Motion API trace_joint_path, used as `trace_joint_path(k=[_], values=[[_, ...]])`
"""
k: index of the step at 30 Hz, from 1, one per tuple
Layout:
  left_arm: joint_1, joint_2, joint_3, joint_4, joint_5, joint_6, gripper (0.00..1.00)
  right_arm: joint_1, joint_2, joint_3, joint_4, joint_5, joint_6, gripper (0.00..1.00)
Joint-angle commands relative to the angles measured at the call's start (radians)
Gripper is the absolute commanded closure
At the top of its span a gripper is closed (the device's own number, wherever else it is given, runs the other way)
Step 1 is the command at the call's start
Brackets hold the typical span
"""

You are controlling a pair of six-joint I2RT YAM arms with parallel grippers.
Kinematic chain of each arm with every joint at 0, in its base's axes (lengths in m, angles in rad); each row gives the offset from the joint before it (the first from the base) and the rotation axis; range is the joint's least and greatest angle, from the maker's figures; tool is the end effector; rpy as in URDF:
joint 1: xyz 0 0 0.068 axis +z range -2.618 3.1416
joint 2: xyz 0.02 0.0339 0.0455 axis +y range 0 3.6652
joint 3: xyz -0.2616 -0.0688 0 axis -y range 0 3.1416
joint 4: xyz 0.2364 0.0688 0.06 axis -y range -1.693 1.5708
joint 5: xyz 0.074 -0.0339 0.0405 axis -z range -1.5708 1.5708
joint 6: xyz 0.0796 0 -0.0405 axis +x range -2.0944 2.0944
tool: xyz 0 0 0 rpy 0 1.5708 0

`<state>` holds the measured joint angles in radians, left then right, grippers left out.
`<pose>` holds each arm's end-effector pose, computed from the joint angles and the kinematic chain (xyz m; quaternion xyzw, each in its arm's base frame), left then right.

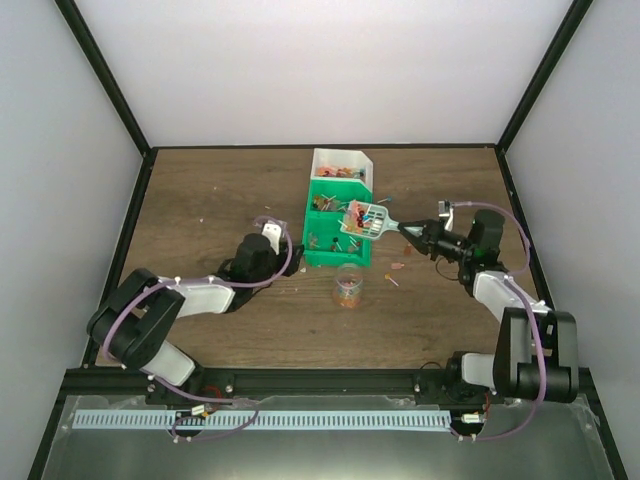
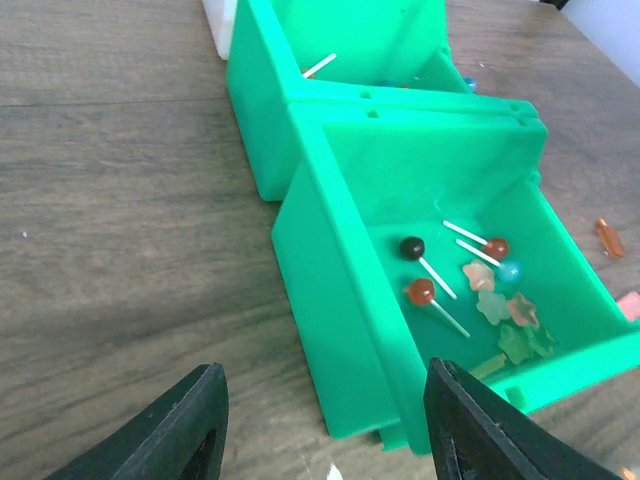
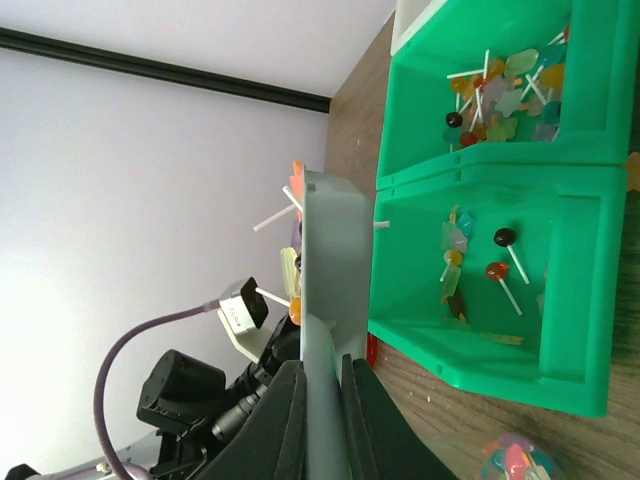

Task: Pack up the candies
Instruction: Place the fake candies in the packing bottle.

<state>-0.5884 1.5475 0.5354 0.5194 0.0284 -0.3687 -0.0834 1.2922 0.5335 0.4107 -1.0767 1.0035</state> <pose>0.2694 -0.1825 0.1337 0.1013 0.8521 -0.2472 0.4500 0.2709 0.0477 0.2078 0.1116 0.7539 0.5950 0.2552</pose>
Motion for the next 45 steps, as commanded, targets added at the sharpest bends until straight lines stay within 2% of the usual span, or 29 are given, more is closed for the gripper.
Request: trace_joint_path(k=[1, 5, 14, 28, 45], values=[[-0.047, -0.023, -0.060, -0.025, -0.028, -0.012, 0.45, -0.054, -0.068, -0.027, -0.056, -0.061, -0.024, 0.99], [-0.086, -0.035, -0.063, -0.033, -0.064, -0.016, 0.45, -0.066, -0.120, -0.031, -0.148, -0.069, -0.075, 0.99], [-0.091, -0.085, -0.101, -0.033, -0.072, -0.029, 0.42, -0.089, -0.267, -0.075, -0.280, -0.090, -0.139, 0.99], [-0.090, -0.069, -0.106, -0.024, -0.074, -0.023, 0.39, -0.090, -0.482, -0.088, -0.550, -0.027, -0.338, 0.99], [-0.091, -0.043, -0.095, -0.018, -0.071, -0.019, 0.39, -0.089, -0.608, -0.010, -0.774, 0.065, -0.482, 0.99]])
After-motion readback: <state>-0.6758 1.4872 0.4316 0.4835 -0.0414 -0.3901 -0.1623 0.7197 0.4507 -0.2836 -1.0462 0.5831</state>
